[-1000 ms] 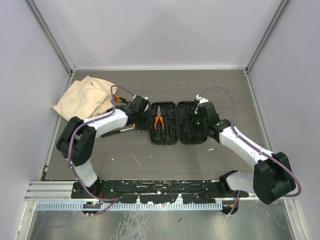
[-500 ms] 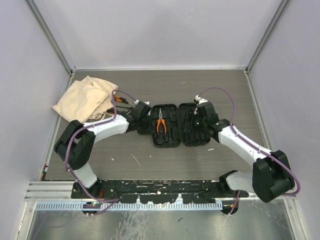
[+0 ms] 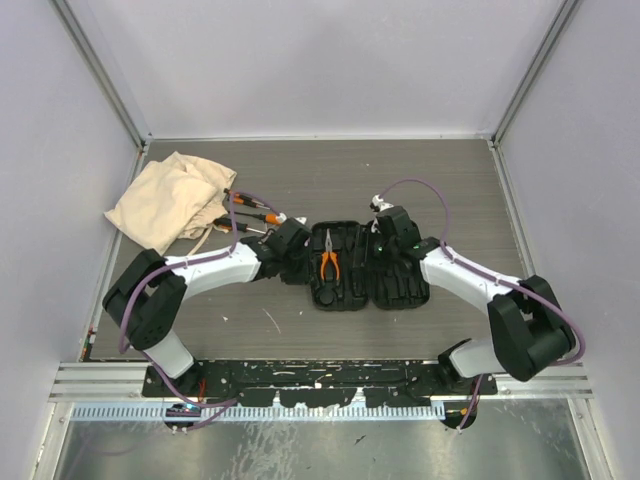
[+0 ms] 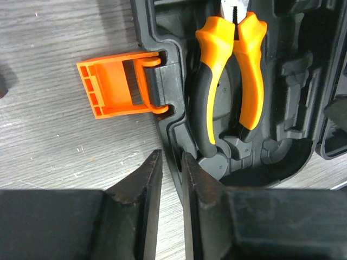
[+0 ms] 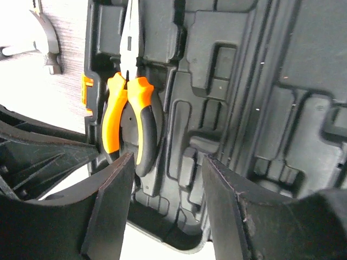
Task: Sort the tools into containers
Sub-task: Move the storage box to the center of the board.
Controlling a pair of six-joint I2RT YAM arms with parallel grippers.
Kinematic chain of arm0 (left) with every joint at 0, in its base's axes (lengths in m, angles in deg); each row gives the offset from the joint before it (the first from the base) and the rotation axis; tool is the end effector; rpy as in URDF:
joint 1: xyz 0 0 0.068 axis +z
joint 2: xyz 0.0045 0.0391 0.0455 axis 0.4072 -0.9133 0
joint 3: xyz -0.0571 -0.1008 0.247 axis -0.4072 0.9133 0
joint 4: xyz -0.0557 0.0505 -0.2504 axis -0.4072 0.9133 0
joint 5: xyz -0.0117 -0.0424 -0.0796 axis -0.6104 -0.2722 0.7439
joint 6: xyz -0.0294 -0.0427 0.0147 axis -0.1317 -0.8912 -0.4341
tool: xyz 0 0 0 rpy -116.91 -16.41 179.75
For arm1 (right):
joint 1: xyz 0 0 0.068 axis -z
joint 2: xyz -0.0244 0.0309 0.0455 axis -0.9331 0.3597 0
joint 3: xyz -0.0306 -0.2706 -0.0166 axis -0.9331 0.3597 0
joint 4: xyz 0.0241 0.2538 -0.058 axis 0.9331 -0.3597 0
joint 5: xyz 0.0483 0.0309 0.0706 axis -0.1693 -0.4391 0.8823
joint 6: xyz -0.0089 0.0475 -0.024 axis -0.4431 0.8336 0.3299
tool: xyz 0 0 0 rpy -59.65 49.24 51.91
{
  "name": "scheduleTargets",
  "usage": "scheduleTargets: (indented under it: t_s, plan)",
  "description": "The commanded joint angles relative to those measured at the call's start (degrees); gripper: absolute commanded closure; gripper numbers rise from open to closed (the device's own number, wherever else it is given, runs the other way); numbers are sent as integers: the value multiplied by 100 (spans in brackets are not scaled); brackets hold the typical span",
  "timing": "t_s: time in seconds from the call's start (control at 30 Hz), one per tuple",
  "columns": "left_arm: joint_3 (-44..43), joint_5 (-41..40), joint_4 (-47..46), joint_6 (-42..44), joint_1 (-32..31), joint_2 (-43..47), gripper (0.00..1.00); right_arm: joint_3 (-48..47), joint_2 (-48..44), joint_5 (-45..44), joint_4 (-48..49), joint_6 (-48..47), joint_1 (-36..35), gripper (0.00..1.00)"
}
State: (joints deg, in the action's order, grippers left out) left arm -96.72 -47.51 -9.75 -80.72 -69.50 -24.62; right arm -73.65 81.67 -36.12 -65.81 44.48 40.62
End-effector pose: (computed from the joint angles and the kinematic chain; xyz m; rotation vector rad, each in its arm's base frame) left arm 0.2291 -0.2348 0.1801 0.0641 2.6794 -0.6025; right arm 0.2408 0.1362 0.2020 -0.0741 2.4587 0.6539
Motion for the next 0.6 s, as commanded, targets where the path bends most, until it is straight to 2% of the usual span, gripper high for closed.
scheduleTargets:
  t_s: [0.0, 0.13, 0.5, 0.57]
  plan:
    - [133, 17, 69, -96, -40, 225, 76, -372, 314, 178, 593, 294, -168, 43]
    - [85, -64, 160, -76, -39, 424, 69, -602, 690, 206, 710, 343, -239, 45]
    - [49, -213, 300, 65, -38, 676, 67, -821, 1128, 159, 846, 393, -431, 46]
    - [76, -230, 308, 102, -40, 702, 63, -837, 1180, 158, 856, 386, -440, 46]
